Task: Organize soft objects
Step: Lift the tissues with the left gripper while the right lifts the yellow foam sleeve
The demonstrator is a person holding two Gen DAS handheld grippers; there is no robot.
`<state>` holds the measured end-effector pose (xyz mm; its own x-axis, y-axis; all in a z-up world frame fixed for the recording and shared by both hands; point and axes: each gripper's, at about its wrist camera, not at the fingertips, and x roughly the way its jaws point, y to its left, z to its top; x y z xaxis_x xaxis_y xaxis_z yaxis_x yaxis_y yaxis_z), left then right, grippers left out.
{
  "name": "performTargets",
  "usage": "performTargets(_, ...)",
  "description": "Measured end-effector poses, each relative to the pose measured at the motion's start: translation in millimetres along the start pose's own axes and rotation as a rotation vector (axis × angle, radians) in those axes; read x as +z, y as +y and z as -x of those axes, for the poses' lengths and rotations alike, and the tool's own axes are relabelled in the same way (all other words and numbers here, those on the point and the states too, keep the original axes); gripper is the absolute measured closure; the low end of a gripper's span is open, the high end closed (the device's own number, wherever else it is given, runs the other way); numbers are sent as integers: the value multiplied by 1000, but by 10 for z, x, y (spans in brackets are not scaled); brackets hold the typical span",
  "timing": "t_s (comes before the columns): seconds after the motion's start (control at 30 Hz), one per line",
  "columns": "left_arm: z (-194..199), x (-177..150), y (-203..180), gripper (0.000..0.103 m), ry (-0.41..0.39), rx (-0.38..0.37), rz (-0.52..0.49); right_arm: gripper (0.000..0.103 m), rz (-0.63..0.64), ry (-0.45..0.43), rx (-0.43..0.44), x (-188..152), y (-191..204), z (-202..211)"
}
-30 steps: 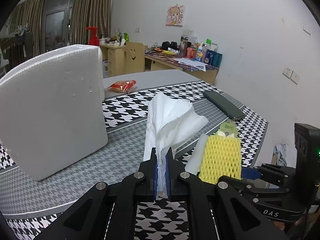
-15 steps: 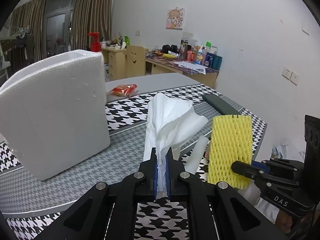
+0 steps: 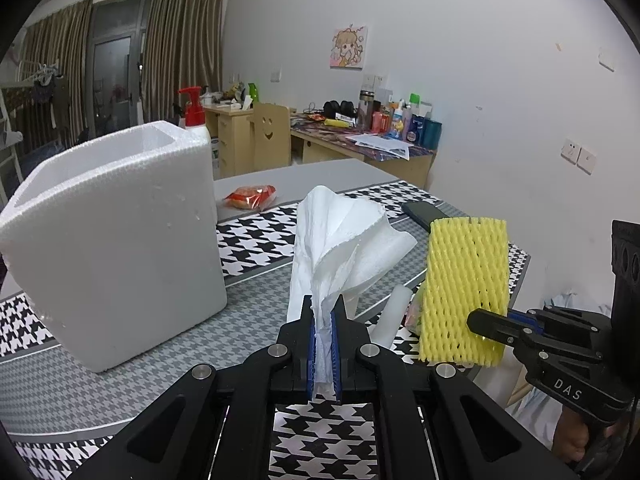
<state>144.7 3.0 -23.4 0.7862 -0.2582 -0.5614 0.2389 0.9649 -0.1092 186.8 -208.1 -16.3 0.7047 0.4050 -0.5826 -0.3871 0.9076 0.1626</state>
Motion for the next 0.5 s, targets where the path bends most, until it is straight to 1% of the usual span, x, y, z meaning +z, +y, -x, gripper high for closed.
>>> performTargets(0.5, 176, 153, 93, 96, -57, 28, 0, 91, 25, -65, 24, 181, 84, 69)
